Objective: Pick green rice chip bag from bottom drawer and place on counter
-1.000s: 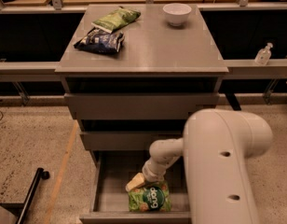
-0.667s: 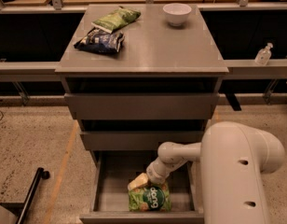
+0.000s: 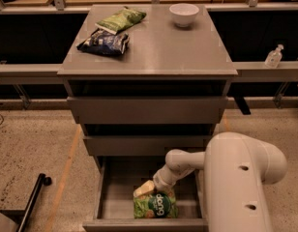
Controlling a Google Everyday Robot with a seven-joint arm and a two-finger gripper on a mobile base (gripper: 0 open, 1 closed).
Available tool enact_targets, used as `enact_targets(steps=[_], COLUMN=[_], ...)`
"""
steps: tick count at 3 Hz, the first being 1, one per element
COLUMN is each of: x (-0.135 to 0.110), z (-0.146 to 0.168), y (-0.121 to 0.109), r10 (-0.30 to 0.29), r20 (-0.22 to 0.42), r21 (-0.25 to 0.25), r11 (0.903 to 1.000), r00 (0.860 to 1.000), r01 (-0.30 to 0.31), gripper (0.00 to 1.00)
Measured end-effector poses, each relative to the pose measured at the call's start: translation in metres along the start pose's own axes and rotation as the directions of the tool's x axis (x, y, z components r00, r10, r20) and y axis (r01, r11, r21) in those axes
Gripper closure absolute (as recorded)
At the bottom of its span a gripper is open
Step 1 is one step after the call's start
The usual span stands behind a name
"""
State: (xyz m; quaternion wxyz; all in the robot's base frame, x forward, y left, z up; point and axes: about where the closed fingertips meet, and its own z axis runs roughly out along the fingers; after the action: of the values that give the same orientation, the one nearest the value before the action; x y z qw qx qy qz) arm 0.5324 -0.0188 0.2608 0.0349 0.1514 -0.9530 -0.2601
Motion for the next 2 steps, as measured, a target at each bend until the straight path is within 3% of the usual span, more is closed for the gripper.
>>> enact_targets(steps=[1,2], x=[-0.004,-0.002], z=[0.0463,0.0503], y=[-0.0325,-0.0359], r10=[0.073,0.079], r20=[-0.053,-0.055], r21=[0.088,0.082], r11=[0.9938,0.9938], r00=[0.996,0.995], r01=[-0.069,-0.075], gripper=[0.0,0.0])
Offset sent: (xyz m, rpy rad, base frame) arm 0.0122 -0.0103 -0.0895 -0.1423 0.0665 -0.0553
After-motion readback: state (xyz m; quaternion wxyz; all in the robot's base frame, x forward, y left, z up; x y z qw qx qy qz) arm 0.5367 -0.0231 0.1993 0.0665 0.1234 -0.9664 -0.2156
